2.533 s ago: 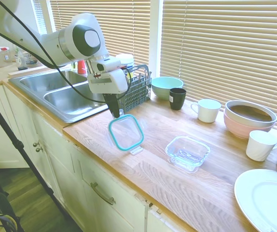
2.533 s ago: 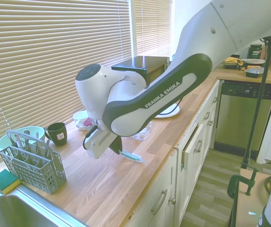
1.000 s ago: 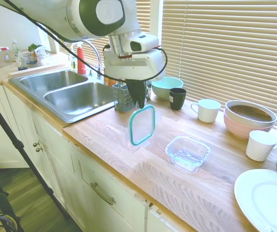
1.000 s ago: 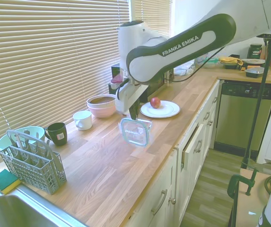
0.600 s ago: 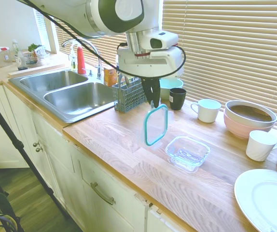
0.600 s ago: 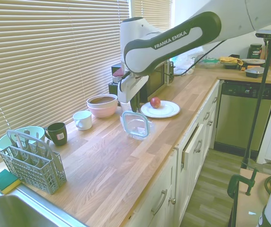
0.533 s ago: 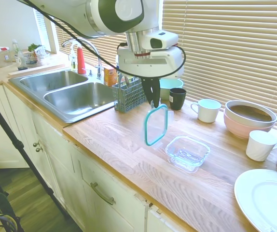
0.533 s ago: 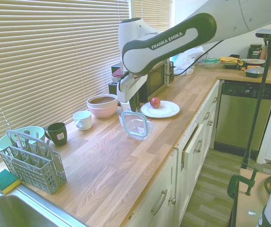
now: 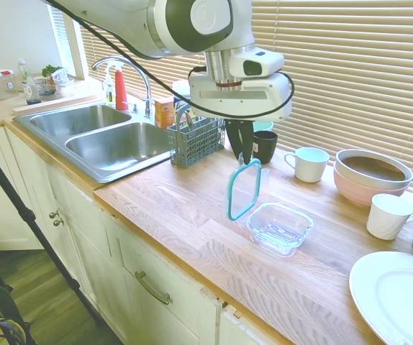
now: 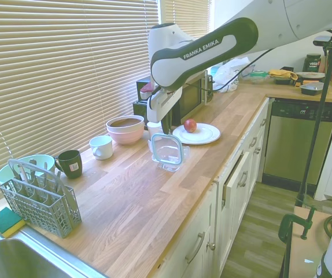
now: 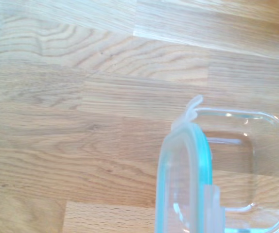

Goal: Cover the lid of the food container

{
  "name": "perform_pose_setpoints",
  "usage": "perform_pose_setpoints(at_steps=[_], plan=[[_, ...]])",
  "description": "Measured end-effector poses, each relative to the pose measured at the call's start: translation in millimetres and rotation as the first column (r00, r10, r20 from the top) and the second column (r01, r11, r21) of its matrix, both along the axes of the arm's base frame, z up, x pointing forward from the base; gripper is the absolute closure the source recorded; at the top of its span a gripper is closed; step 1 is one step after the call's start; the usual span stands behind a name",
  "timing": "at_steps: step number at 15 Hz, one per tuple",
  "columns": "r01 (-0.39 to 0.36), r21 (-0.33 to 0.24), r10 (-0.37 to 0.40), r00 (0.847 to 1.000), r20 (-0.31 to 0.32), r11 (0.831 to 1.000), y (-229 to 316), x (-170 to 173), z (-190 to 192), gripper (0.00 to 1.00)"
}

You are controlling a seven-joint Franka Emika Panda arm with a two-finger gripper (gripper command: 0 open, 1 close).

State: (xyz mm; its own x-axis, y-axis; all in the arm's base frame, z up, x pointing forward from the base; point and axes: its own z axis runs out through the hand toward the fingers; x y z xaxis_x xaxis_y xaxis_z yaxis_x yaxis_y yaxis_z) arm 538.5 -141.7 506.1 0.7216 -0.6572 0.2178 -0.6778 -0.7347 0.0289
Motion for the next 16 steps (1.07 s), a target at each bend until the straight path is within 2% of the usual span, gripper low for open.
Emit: perform_pose_setpoints(at_steps=[16], plan=[[0.021, 0.062, -0.024, 0.999, 0.043, 0.998, -58, -15, 3, 1.0]])
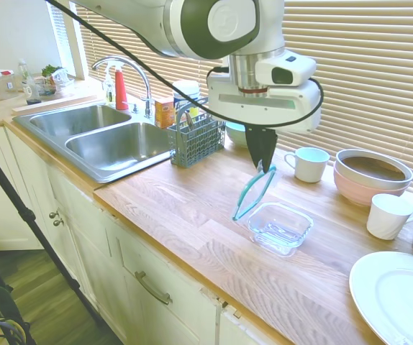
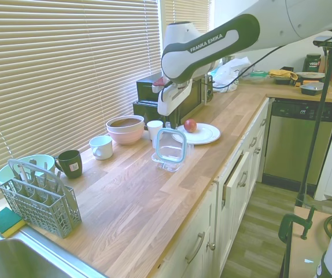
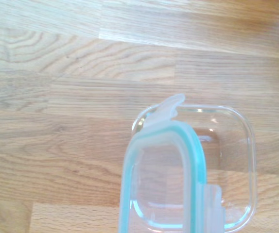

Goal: Cover the lid of the food container

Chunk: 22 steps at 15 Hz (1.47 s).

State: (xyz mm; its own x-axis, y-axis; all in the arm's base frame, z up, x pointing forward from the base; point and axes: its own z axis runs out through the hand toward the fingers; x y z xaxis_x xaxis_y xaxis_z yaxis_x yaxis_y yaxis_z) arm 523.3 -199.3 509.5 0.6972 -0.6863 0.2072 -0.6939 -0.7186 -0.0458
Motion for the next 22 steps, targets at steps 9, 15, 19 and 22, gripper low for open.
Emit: perform_pose_setpoints(at_steps=[9, 15, 19, 22], plan=[[-0.045, 0.03, 0.044, 0.998, 0.035, 0.999, -18, 5, -16, 1.0], [-0.042, 0.082, 0.037, 0.997, 0.064, 0.996, -46, -6, -18, 1.0], [-0.027, 0.14, 0.018, 0.998, 0.064, 0.99, -68, -5, -39, 1.0], [-0.016, 0.165, 0.005, 0.998, 0.064, 0.986, -91, 3, -55, 1.0]])
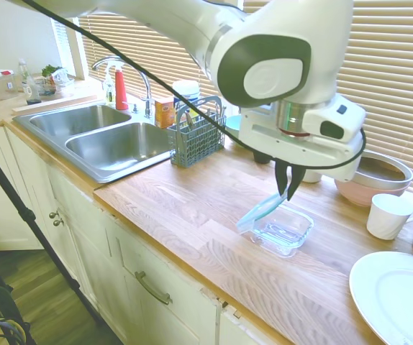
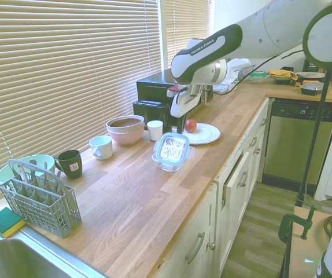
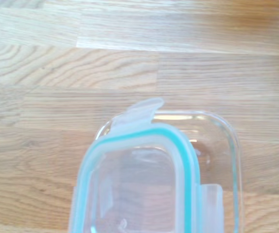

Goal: Cover the lid of the food container

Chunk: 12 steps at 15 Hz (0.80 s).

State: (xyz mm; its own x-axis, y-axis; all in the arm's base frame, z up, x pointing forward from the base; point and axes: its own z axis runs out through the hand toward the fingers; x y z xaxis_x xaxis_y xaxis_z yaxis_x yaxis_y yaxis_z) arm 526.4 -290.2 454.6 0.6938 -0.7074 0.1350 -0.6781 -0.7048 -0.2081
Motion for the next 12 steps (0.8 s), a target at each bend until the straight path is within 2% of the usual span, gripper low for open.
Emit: perform_pose_setpoints(at_steps=[4, 9, 12], plan=[[0.016, 0.017, -0.016, 1.0, -0.002, 1.0, -18, 4, -11, 1.0], [0.044, 0.063, -0.042, 0.999, -0.035, 0.997, -39, 12, -53, 1.0], [0.052, 0.072, -0.049, 0.998, -0.041, 0.996, -45, 18, -64, 1.0]])
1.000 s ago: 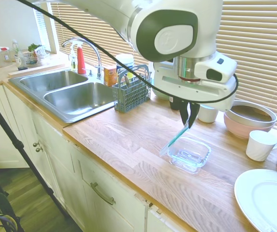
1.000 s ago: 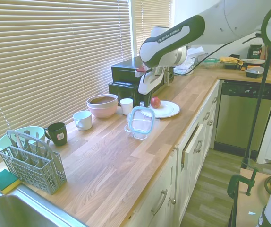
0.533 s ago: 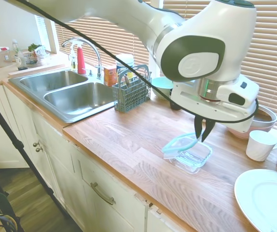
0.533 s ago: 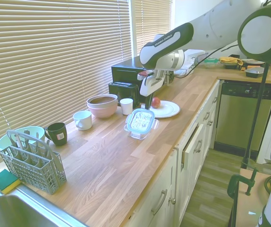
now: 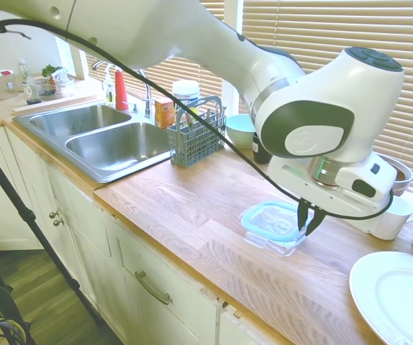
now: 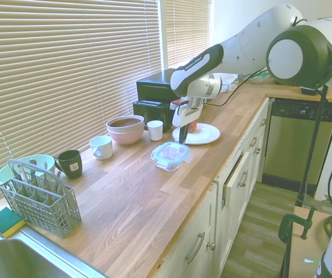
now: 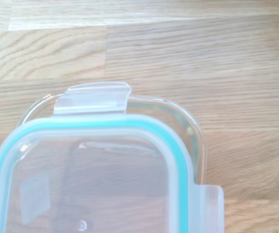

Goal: Cover the lid of the food container

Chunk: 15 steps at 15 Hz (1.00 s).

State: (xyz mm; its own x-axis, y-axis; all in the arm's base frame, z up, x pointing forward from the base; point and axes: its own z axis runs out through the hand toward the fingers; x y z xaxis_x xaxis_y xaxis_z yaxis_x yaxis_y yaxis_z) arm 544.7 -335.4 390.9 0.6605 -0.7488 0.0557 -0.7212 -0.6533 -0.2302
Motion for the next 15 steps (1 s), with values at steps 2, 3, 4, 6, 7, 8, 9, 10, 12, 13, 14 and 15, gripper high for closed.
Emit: perform_pose_setpoints(at_steps=[2, 3, 4, 6, 7, 8, 9, 10, 12, 13, 14, 15], plan=[[0.001, 0.002, -0.001, 1.0, -0.001, 1.0, -2, 3, -1, 1.0], [0.002, 0.005, -0.002, 1.0, -0.004, 1.0, -3, 4, -3, 1.0], [0.005, 0.011, -0.004, 1.0, -0.01, 1.0, -4, 5, -8, 1.0], [0.01, 0.018, -0.01, 1.0, -0.013, 1.0, -6, 10, -14, 1.0], [0.011, 0.022, -0.011, 1.0, -0.013, 1.0, -7, 12, -16, 1.0], [0.013, 0.026, -0.013, 1.0, -0.013, 1.0, -8, 14, -18, 1.0], [0.016, 0.031, -0.015, 1.0, -0.013, 0.999, -9, 15, -18, 1.0], [0.018, 0.036, -0.017, 1.0, -0.014, 0.999, -9, 14, -18, 1.0], [0.025, 0.045, -0.024, 1.0, -0.011, 0.999, -13, 13, -17, 1.0], [0.029, 0.049, -0.028, 1.0, -0.008, 0.998, -14, 11, -17, 1.0], [0.031, 0.05, -0.03, 1.0, -0.007, 0.998, -16, 11, -17, 1.0], [0.031, 0.051, -0.031, 0.999, -0.007, 0.998, -16, 10, -17, 1.0]])
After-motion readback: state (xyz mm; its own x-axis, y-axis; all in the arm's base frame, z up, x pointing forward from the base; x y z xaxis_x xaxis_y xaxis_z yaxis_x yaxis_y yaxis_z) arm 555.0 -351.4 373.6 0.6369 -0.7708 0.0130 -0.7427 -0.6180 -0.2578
